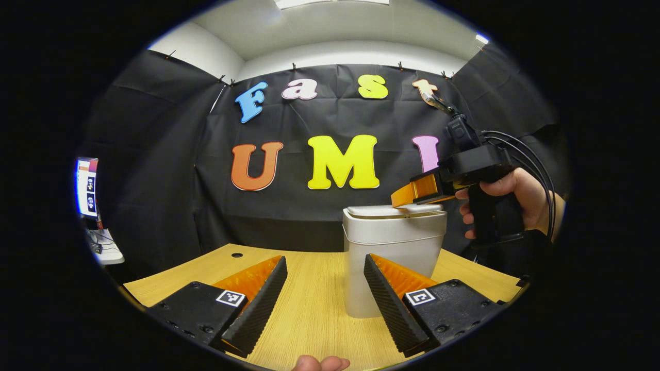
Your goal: Press the lid of the desktop garbage bin to open it, pick up the crumpled paper on the desktop and throw it into the bin, then pick up the pop can on the desktop and drop it into the bin, and finally close the garbage bin lid.
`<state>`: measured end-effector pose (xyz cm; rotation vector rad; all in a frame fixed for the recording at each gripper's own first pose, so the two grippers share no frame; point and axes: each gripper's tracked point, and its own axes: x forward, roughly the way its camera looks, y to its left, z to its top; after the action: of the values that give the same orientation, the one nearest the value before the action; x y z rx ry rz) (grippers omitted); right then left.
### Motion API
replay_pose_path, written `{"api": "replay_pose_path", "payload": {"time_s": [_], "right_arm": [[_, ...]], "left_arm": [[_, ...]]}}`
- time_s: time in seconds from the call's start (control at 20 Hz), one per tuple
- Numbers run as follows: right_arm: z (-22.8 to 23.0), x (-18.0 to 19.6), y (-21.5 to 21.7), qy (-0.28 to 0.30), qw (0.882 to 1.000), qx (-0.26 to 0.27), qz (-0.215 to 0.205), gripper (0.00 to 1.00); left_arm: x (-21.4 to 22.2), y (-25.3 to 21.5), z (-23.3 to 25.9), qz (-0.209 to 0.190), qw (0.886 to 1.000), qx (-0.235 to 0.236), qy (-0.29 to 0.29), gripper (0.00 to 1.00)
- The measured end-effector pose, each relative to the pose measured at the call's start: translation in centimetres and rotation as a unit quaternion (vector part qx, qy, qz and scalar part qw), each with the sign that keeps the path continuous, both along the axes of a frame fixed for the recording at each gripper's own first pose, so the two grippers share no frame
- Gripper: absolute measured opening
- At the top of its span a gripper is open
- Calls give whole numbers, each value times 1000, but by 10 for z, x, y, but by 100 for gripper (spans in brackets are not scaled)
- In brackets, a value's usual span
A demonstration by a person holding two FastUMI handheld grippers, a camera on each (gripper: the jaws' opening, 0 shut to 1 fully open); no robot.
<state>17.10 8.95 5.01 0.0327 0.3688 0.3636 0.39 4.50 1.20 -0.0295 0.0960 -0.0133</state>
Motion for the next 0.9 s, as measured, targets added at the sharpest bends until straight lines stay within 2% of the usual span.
{"api": "replay_pose_path", "payload": {"time_s": [0.35, 0.45, 0.7, 0.8, 0.9], "right_arm": [[-6, -1, 0, -8, 1000, 10, -7, 87], [-9, -3, 0, -19, 1000, -7, -5, 87], [-20, -3, -1, -26, 1000, -5, -9, 88], [-20, -2, 0, -35, 999, -25, -1, 87], [-20, -5, -1, -27, 999, -17, -5, 88]], "left_arm": [[3, -8, -10, -6, 1000, -1, 3, 96], [5, -6, -12, -4, 1000, 0, 3, 96], [3, -5, -15, 4, 1000, 8, 3, 96], [3, -2, -15, 8, 1000, 12, 3, 96], [3, -4, -14, 7, 1000, 4, 0, 96]]}}
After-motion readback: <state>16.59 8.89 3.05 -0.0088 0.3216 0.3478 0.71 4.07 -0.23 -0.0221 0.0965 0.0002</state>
